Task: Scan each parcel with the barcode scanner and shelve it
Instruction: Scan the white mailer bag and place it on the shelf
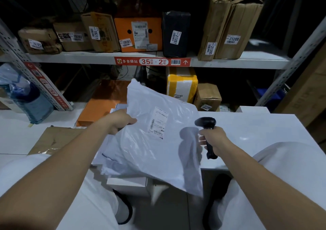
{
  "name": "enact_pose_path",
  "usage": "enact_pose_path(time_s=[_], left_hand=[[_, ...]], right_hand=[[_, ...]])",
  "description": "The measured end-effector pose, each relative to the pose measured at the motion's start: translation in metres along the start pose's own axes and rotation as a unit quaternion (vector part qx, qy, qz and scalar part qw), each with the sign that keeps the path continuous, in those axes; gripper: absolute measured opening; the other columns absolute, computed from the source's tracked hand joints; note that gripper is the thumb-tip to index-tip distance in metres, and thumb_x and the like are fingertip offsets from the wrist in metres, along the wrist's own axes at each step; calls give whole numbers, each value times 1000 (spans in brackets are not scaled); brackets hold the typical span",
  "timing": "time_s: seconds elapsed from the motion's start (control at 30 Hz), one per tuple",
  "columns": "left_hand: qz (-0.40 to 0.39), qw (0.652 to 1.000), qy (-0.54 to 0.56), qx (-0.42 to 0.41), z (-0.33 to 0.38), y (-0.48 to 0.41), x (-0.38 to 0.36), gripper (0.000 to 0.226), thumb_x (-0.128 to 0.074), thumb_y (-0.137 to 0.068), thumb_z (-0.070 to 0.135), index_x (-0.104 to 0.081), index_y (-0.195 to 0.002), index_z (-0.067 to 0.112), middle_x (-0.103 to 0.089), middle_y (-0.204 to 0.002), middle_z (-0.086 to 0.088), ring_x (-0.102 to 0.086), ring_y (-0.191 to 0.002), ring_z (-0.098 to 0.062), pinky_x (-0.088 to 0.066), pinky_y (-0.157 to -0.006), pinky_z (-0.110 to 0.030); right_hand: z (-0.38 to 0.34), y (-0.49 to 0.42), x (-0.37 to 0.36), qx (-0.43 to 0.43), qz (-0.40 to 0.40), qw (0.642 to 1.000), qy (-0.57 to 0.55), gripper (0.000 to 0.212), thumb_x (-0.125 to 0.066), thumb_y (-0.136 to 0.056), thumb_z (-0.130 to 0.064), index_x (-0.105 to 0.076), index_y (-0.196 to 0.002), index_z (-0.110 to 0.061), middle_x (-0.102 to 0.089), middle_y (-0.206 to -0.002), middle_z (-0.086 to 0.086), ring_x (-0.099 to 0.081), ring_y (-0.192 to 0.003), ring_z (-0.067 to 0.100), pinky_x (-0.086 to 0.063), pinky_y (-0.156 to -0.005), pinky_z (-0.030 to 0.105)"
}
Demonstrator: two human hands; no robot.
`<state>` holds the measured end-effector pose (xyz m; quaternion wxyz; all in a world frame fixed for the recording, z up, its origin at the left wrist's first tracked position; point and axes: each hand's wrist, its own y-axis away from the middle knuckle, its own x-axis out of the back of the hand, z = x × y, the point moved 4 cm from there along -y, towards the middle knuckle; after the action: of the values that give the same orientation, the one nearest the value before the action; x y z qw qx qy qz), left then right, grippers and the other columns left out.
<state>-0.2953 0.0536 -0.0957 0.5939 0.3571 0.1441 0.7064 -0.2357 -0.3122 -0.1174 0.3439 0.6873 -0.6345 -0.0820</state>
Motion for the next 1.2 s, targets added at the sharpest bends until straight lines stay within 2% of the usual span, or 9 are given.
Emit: enact_pose_path(time_s=[0.13,0.23,0.43,0.53,0.67,0.8,0.93,1.07,1.2], left_hand=[[-40,993,-114,-4,29,4,12,24,-69,-100,20,-66,-124,26,-77,-112,-11,-70,-99,-30,-56,-76,-40],[-69,966,-251,4,50,0,14,27,-71,-97,26,-68,-124,29,-73,-121,-18,-61,-95,-29,-49,-82,-39],[12,817,-566,-107,115,-10,-42,46,-52,-104,22,-50,-150,24,-50,-154,-11,-48,-138,-35,-35,-115,-52],[87,722,-669,-157,130,-17,-82,40,-49,-99,9,-58,-135,23,-58,-133,-11,-50,-128,-35,-19,-115,-63],[204,618,-683,-331,115,-13,-122,71,-56,-92,-1,-41,-156,25,-51,-137,-14,-46,-129,-35,-31,-113,-56],[180,717,-568,-363,78,-24,-123,79,-51,-88,-9,-39,-160,22,-47,-148,-11,-42,-136,-32,-37,-109,-45],[165,854,-390,-303,42,-24,-103,50,-51,-97,5,-59,-145,20,-55,-133,-9,-49,-130,-30,-46,-105,-46],[175,940,-241,-165,5,-1,-89,12,-55,-100,22,-65,-105,17,-69,-106,-10,-69,-93,-30,-56,-81,-38],[102,989,-107,19,-32,30,-94,30,-47,-105,31,-57,-94,4,-75,-79,-14,-63,-45,-27,-50,-56,-32]], right_hand=[[-13,4,14,39,29,998,-42,11,-66,-94,-6,-64,-105,-3,-69,-91,19,-67,-76,28,-47,-62,35],[-18,4,16,50,28,996,-68,12,-65,-94,-5,-66,-106,-1,-68,-90,17,-67,-75,27,-46,-63,34],[-28,-4,23,81,56,992,-82,5,-65,-91,-5,-64,-95,-3,-65,-87,18,-68,-75,28,-46,-65,39],[-32,-11,30,102,90,988,-75,6,-67,-87,-11,-62,-89,-7,-62,-81,17,-59,-68,30,-44,-64,40],[-37,-18,31,138,117,983,-17,10,-64,-90,-12,-57,-83,-14,-56,-74,12,-54,-71,31,-42,-66,39],[-39,-25,25,143,121,982,32,6,-67,-93,-18,-63,-95,-14,-64,-85,12,-60,-82,33,-52,-74,43],[-47,-29,11,150,74,984,53,9,-70,-91,-12,-64,-98,-12,-59,-77,7,-59,-82,34,-45,-70,37],[-63,-33,-6,214,49,963,155,18,-68,-86,-12,-64,-102,-19,-68,-88,10,-66,-86,36,-55,-71,41],[-62,-41,-20,238,-2,944,228,18,-68,-90,-16,-68,-108,-20,-69,-89,7,-65,-87,32,-49,-70,37]])
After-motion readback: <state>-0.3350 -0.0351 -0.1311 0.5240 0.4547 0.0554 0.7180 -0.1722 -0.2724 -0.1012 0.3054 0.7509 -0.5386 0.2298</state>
